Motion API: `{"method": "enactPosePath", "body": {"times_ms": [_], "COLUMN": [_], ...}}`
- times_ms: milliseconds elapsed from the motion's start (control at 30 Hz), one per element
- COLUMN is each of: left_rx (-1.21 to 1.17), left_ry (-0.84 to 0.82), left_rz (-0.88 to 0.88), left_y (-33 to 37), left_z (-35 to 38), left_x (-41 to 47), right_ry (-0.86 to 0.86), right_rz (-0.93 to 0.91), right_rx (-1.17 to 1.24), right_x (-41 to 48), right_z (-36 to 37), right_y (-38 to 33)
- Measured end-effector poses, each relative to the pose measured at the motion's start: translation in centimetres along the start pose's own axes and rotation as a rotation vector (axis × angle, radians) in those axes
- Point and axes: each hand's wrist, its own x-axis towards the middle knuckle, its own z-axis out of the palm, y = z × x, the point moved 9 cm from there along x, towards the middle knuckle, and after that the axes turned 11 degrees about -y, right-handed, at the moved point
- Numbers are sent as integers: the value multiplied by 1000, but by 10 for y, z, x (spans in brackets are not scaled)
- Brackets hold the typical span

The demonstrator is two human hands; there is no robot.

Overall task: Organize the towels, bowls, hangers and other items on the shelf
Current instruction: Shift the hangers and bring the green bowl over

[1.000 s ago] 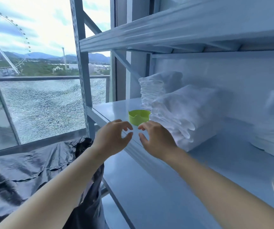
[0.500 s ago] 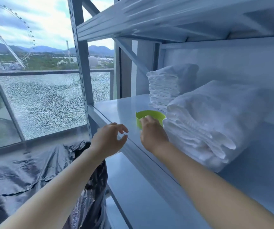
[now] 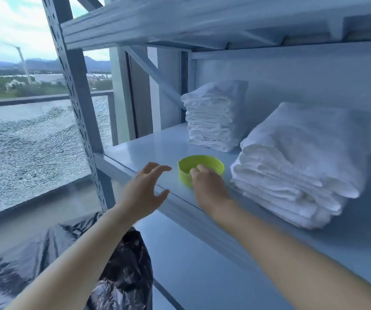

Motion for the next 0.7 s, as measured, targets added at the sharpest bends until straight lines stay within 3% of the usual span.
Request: {"method": "enactPosePath", "body": {"times_ms": [167,400,533,700], "left_rx": [-78,-220,-308,-370], "left_ry": [-33,-31,-29,-157], "left_rz": [200,324,329,306], "left_y": [19,23,37,56], "left_z": [16,30,28,38], "left_x": [17,0,-7,-9], "right_ry": [64,186,193,212], "right_rz": [-14,-124,-136,-152], "right_rx": [96,200,215,214], "right_x": [-27,-81,-103,-134], "right_z": [-5,-19,-24,-35], "right_y": [7,6,15,25]}}
